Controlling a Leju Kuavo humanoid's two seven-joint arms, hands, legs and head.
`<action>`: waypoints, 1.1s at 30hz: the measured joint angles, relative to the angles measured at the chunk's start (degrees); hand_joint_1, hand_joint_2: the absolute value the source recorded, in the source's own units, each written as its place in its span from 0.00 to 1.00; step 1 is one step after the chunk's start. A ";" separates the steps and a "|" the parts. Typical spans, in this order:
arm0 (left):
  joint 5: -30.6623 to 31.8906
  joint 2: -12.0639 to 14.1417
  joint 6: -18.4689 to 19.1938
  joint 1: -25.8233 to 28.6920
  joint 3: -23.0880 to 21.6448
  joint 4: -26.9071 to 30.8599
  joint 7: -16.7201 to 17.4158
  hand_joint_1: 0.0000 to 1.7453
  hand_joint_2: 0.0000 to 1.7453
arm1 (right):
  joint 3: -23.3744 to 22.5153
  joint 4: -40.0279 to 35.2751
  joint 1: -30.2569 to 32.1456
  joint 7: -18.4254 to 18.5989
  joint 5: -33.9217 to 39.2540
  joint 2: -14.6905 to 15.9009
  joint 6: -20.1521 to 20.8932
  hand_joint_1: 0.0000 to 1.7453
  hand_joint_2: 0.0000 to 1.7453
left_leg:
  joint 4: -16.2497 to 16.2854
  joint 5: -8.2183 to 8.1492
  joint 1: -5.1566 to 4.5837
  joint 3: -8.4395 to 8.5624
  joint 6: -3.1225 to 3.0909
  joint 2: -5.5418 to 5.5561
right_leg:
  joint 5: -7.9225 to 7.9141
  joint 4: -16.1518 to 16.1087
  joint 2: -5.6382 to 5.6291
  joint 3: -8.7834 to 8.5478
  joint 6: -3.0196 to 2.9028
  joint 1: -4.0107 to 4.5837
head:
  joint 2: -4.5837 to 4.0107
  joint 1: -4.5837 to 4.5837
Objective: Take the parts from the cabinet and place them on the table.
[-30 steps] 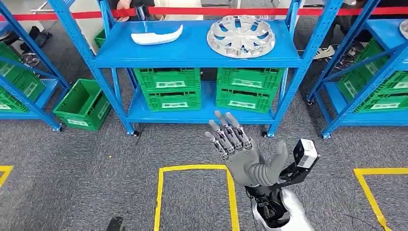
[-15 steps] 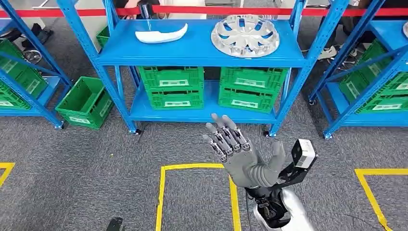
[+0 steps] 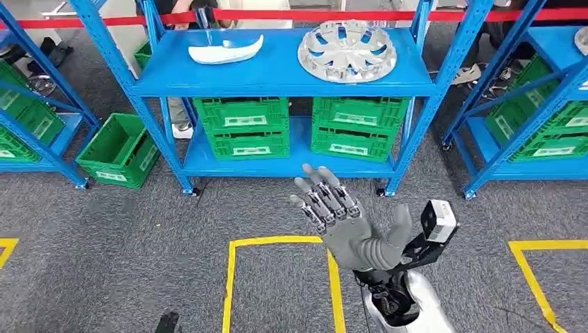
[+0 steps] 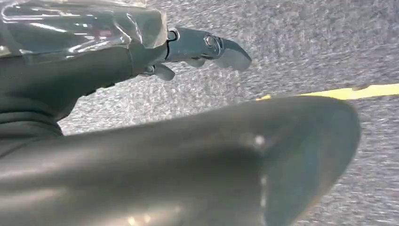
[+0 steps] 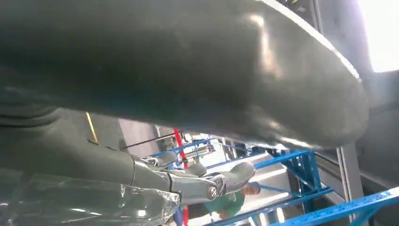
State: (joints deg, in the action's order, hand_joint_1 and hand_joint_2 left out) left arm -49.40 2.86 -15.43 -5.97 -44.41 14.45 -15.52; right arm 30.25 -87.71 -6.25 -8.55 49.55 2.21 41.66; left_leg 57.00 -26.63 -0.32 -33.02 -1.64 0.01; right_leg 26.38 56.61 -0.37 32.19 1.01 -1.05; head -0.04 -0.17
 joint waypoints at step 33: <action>2.45 0.31 0.20 0.52 2.56 0.28 -0.11 0.00 0.00 | 1.07 -0.46 -0.53 0.07 -0.43 1.16 1.22 0.00 0.00 | -1.21 5.01 -0.50 -2.43 -1.83 0.70 | 3.51 0.82 -0.70 -6.12 0.56 0.89 | 0.00 0.11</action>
State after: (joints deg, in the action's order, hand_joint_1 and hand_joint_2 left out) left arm -46.95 3.17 -15.23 -5.46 -41.86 14.73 -15.63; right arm 31.32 -88.17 -6.78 -8.48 49.12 3.37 42.88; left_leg 55.80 -21.63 -0.82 -35.45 -3.47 0.72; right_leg 29.89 57.42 -1.07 26.07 1.56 -0.15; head -0.04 -0.07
